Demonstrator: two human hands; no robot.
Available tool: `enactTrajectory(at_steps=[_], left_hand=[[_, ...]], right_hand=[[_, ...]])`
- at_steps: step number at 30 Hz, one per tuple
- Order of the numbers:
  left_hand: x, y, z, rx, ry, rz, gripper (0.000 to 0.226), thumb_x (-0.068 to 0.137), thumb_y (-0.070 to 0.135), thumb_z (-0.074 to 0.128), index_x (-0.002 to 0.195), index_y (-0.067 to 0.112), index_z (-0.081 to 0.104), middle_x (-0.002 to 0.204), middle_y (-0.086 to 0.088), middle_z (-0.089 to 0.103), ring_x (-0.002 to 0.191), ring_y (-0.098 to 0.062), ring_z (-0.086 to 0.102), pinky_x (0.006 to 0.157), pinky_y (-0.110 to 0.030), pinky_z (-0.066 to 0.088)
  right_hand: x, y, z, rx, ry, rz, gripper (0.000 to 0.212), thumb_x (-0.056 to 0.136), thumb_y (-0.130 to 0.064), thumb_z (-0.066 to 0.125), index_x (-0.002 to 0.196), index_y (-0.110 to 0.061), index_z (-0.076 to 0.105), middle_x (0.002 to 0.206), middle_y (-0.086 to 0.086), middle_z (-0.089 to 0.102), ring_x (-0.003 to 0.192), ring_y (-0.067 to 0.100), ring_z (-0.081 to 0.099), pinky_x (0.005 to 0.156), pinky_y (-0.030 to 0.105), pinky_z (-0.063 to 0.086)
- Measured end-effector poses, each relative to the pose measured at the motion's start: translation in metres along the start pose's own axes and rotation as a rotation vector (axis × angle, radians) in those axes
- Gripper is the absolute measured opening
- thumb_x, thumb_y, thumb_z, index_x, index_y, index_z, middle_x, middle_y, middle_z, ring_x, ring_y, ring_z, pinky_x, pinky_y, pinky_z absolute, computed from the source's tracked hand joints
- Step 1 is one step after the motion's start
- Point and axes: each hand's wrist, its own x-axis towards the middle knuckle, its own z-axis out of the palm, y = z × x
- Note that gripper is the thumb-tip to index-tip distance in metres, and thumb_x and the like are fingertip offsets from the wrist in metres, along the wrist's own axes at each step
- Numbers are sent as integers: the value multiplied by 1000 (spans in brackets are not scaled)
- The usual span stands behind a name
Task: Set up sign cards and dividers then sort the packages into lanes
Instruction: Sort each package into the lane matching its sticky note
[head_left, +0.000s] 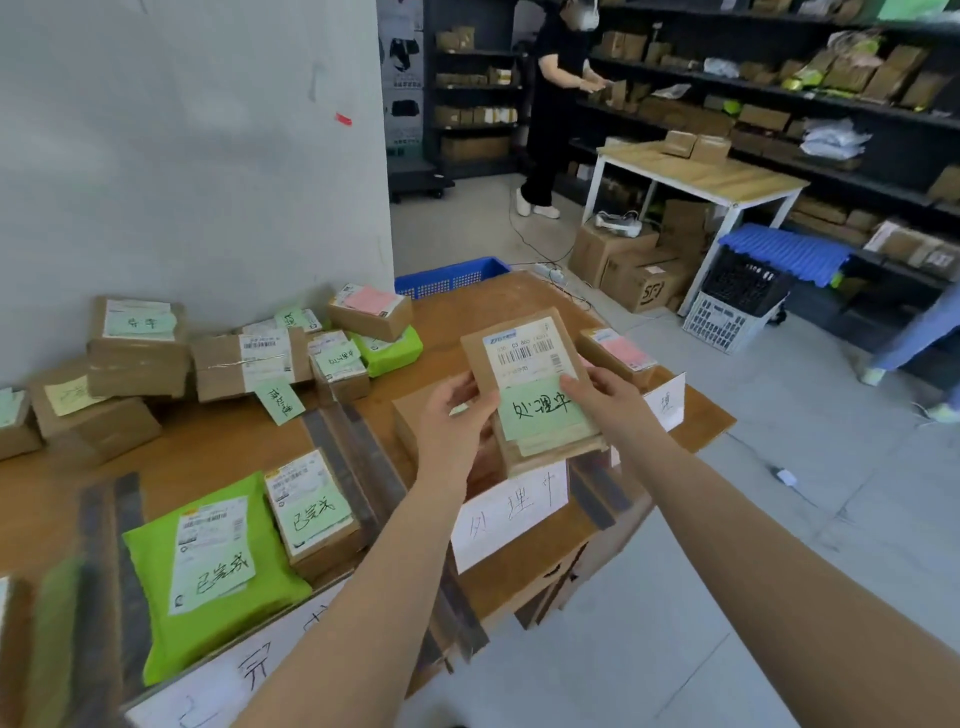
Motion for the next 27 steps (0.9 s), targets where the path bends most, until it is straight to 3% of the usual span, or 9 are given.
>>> enactTrajectory(at_steps=[3, 6, 11, 16, 20, 22, 27], left_hand=[[34, -7, 13, 31, 7, -16, 31, 85, 10, 65, 113, 22, 57, 109, 4, 65, 105, -15, 62, 87, -40, 55], [60, -17, 22, 47, 40, -54, 37, 84, 10, 66, 120, 18, 57, 113, 0, 66, 105, -17, 62, 77, -32, 56], [91, -31, 31, 87, 124, -95, 37, 85, 10, 65, 121, 16, 57, 113, -5, 65, 104, -18, 61, 75, -32, 54], [112, -46, 36, 169, 212, -133, 37, 89, 11, 61, 125, 13, 54, 112, -5, 65, 87, -12, 60, 68, -25, 52], [125, -54, 43, 240, 313, -192, 39, 87, 16, 64, 125, 13, 55, 117, -6, 66, 100, -19, 63, 91, -41, 53], [133, -54, 48, 286, 352, -206, 43, 85, 20, 66, 126, 13, 55, 118, -5, 66, 106, -22, 63, 94, -45, 51], [146, -57, 60, 399, 392, -198, 45, 88, 20, 63, 131, 11, 52, 121, -3, 64, 108, -21, 62, 76, -22, 49]], right_hand=[[34, -2, -1, -41, -11, 19, 21, 90, -33, 60, 109, -27, 55, 92, -8, 67, 90, 13, 66, 70, 25, 54], [64, 3, -2, -50, -31, 50, 20, 90, -32, 59, 110, -26, 58, 92, -8, 68, 94, 16, 66, 82, 32, 55], [110, 11, 5, -106, -132, 111, 26, 93, -32, 54, 117, -23, 58, 100, -2, 68, 94, 16, 65, 82, 31, 54], [154, 24, 16, -186, -225, 139, 35, 93, -29, 53, 123, -12, 58, 115, 7, 67, 103, 22, 64, 93, 37, 51], [185, 34, 22, -206, -338, 208, 36, 95, -30, 50, 122, -8, 57, 117, 8, 66, 104, 24, 64, 94, 40, 51], [199, 36, 23, -200, -364, 224, 36, 95, -30, 50, 121, -7, 57, 117, 9, 66, 104, 24, 64, 94, 39, 50], [224, 43, 21, -177, -428, 241, 32, 95, -29, 48, 120, -9, 56, 115, 6, 66, 98, 21, 64, 85, 34, 53]])
